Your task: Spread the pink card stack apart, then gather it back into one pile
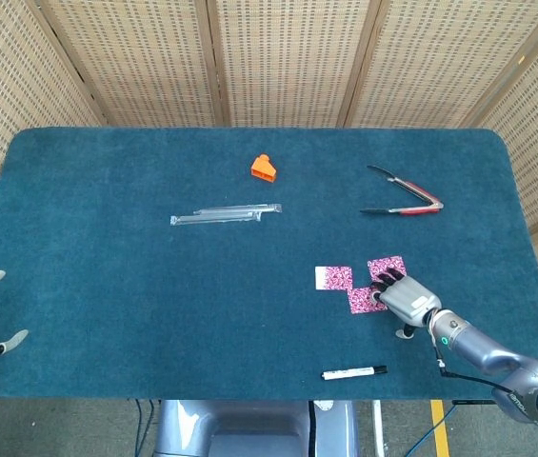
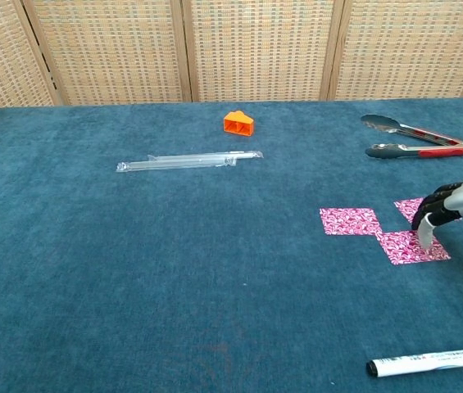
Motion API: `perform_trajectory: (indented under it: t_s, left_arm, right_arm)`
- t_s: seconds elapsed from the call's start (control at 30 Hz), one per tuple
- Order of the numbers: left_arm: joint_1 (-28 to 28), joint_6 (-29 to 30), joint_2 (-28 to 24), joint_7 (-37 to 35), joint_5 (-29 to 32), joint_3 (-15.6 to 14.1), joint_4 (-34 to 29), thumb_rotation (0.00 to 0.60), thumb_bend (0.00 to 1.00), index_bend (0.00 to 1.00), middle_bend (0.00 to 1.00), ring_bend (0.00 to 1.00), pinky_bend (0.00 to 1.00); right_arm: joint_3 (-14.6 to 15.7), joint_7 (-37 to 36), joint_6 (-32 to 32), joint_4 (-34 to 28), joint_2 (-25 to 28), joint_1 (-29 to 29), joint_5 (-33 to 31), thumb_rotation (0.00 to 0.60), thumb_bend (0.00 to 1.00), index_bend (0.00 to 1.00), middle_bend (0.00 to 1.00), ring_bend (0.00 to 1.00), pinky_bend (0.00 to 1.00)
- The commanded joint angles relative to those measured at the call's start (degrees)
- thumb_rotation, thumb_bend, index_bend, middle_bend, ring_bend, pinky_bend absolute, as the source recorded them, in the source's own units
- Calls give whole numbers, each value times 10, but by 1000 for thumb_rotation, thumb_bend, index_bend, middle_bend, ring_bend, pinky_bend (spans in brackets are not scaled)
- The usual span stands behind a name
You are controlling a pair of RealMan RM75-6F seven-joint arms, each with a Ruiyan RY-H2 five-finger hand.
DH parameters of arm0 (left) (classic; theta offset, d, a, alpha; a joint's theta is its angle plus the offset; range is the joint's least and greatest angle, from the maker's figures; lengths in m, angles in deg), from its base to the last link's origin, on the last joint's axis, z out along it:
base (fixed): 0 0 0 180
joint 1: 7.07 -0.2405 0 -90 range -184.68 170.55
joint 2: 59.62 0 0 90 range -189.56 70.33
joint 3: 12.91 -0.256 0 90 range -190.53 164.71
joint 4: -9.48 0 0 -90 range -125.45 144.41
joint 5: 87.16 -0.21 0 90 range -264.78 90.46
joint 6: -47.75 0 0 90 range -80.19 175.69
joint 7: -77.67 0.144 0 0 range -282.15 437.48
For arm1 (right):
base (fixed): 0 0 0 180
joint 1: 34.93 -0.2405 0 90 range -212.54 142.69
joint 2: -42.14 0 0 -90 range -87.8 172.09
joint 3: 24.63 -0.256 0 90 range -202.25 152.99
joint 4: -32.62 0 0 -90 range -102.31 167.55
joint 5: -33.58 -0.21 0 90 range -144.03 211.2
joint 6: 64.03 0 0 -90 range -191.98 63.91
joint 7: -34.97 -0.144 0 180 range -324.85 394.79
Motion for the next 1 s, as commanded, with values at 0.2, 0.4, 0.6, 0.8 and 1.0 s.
perform_trajectory:
  t_s: [0.2, 0.4, 0.6, 0.8, 1.0]
  left_arm:
    - [1, -1, 0, 3, -1, 0, -1, 430, 99, 158, 0, 0, 0]
    - [1, 0, 0, 4, -1, 1, -2, 429, 100, 159, 0, 0, 0]
    - [3, -1, 1, 5, -2, 1, -3, 429, 100, 159, 0, 0, 0]
    - [4, -2, 2, 6, -3, 1, -4, 428, 100, 159, 0, 0, 0]
    - [6, -3, 2, 8, -4, 2, -5, 428, 100, 159, 0, 0, 0]
  right_arm:
    - [5, 0, 2, 1, 0, 4, 4, 600, 258, 261, 150, 0, 0]
    - [9, -2, 4, -4, 5, 8, 8, 600, 255, 261, 150, 0, 0]
    - [13, -1, 9, -13, 12, 13, 12, 600, 257, 261, 150, 0, 0]
    - [10, -7, 21, -25, 21, 17, 13, 600, 256, 261, 150, 0, 0]
    - [-6, -23, 40, -35, 30, 18, 7, 600, 257, 282, 150, 0, 0]
